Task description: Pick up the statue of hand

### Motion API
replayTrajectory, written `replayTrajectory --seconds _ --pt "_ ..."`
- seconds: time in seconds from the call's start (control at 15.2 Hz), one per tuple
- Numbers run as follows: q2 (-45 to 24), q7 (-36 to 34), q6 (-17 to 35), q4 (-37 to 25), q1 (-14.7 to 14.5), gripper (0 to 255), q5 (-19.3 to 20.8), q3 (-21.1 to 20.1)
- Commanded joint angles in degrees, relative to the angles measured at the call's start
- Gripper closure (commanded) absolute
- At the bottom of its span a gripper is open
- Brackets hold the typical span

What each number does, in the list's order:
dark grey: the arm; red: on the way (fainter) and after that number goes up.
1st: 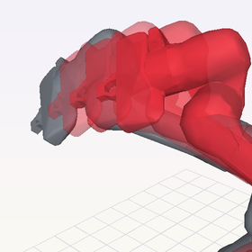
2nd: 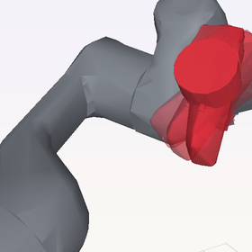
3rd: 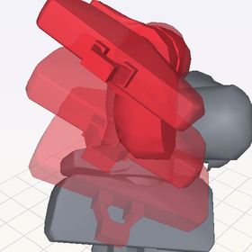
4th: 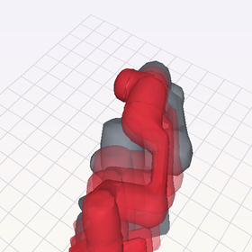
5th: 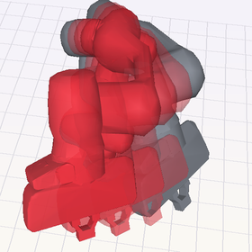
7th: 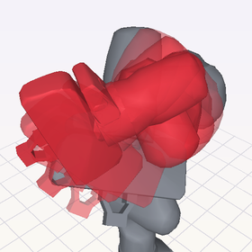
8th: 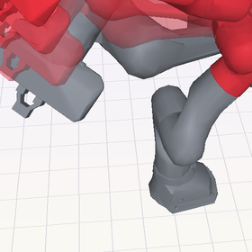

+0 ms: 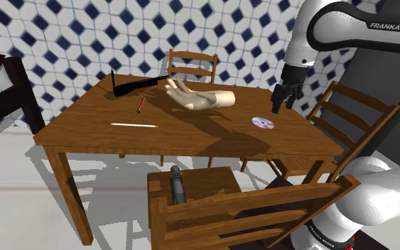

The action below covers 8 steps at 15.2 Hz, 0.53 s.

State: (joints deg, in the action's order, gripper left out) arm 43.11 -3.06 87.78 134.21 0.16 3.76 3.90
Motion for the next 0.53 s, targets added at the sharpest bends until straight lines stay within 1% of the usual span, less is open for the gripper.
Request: replayTrajectory --seconds 0.0,0.26,0.46 --pt "0.0 0.0 0.0 0.0 0.0 0 0.0 0.0" --pt "-9.3 -10.7 1.4 -6.2 1.2 0 -3.8 -3.5" --pt "-16.5 -18.4 2.0 -11.8 2.1 0 -5.9 -5.5"
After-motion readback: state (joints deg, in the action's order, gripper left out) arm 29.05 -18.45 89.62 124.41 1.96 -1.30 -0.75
